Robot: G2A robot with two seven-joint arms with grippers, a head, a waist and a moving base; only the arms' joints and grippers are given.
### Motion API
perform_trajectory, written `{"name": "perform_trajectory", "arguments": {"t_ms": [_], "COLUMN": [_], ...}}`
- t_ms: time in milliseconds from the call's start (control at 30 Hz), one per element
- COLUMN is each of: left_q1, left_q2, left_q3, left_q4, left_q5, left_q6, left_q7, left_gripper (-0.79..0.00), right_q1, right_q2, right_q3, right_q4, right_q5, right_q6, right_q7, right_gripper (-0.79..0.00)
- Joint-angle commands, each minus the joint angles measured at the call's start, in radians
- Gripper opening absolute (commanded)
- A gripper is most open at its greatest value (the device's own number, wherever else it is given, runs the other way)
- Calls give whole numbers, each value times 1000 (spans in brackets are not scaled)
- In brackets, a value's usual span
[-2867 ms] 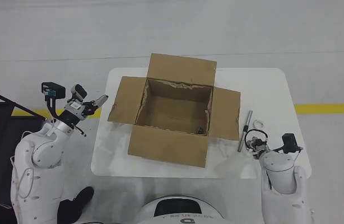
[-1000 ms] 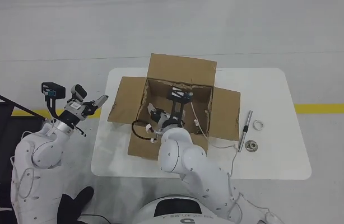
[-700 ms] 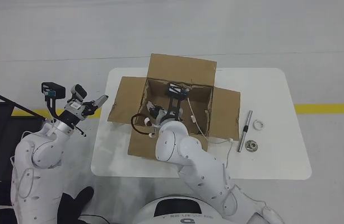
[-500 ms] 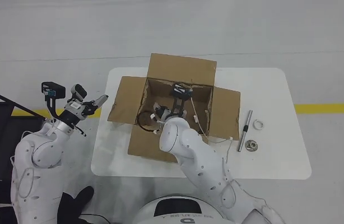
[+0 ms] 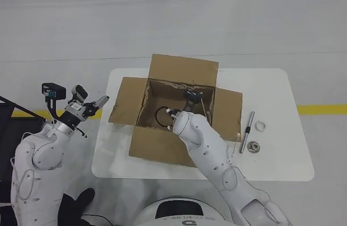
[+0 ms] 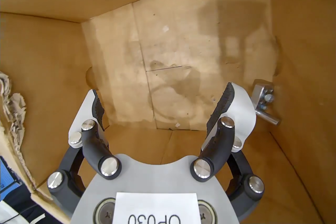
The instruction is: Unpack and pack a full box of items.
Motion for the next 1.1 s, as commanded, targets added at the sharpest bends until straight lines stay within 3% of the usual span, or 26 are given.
{"name": "perform_trajectory", "arguments": {"t_ms": [0, 233, 367, 767, 900, 1067], "left_q1": [0, 0, 0, 0, 0, 0], "left_q2": [0, 0, 0, 0, 0, 0], "left_q3": [0, 0, 0, 0, 0, 0], "left_q4": [0, 0, 0, 0, 0, 0], "left_q5": [0, 0, 0, 0, 0, 0], "left_q6": [0, 0, 0, 0, 0, 0], "left_q7": [0, 0, 0, 0, 0, 0], "left_gripper": [0, 0, 0, 0, 0, 0], "right_q1": [-25, -108, -112, -20, -64, -164], "right_q2": [1, 4, -7, -106, -128, -127], "right_q3": [13, 72, 99, 124, 138, 192], "right_q4": [-22, -85, -43, 153, 23, -145], "right_q5": [-16, -100, -164, -302, -319, -382], "right_q6": [4, -26, -46, -123, -187, -205], "right_q7": [-4, 26, 46, 123, 188, 205], "right_gripper": [0, 0, 0, 0, 0, 0]}}
